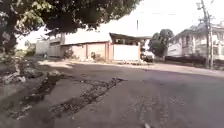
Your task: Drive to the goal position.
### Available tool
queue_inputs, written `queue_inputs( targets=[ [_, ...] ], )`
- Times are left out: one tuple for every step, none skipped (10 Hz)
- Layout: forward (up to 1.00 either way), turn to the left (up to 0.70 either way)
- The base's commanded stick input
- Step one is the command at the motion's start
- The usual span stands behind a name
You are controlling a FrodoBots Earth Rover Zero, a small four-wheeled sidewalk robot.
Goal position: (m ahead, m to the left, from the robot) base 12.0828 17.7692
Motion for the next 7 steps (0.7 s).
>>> queue_inputs(
  targets=[
    [1.0, 0.08],
    [1.0, 0.39],
    [1.0, 0.4],
    [1.0, 0.11],
    [1.0, 0.0],
    [1.0, 0.2],
    [1.0, 0.4]
  ],
)
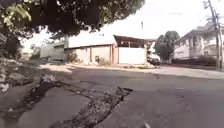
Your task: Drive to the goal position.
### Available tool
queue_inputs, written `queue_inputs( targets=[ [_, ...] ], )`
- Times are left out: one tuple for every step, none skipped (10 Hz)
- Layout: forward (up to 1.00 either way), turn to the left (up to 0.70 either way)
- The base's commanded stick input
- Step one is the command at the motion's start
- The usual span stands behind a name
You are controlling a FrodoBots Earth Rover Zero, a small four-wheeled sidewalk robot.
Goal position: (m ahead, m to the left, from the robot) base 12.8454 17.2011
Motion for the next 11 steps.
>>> queue_inputs(
  targets=[
    [1.0, 0.4],
    [1.0, 0.39],
    [1.0, 0.15],
    [1.0, 0.0],
    [1.0, 0.0],
    [1.0, 0.0],
    [1.0, 0.0],
    [1.0, 0.0],
    [1.0, 0.0],
    [1.0, 0.0],
    [1.0, 0.0]
  ],
)
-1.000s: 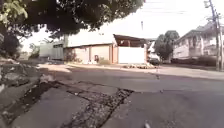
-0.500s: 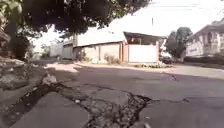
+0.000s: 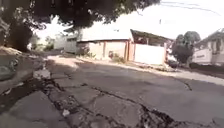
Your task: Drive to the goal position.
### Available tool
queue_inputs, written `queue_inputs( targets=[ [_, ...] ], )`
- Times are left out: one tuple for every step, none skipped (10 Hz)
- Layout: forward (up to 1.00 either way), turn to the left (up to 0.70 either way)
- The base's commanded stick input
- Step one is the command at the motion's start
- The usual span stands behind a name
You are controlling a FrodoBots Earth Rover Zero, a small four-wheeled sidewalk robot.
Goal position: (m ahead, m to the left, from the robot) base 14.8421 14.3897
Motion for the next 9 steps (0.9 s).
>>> queue_inputs(
  targets=[
    [1.0, 0.0],
    [1.0, 0.0],
    [1.0, 0.0],
    [1.0, 0.0],
    [1.0, 0.0],
    [1.0, 0.0],
    [1.0, 0.0],
    [1.0, 0.0],
    [1.0, 0.0]
  ],
)
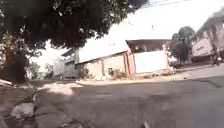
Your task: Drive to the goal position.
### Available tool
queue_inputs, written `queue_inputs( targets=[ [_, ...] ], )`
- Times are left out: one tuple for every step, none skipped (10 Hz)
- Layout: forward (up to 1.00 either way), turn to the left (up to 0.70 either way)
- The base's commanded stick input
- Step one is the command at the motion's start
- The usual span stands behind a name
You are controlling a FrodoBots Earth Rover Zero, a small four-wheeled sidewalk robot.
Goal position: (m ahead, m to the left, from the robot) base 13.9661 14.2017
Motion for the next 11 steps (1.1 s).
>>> queue_inputs(
  targets=[
    [1.0, 0.0],
    [1.0, 0.0],
    [1.0, 0.0],
    [1.0, 0.0],
    [1.0, 0.0],
    [1.0, 0.0],
    [1.0, 0.09],
    [1.0, 0.4],
    [1.0, 0.4],
    [1.0, 0.4],
    [1.0, 0.4]
  ],
)
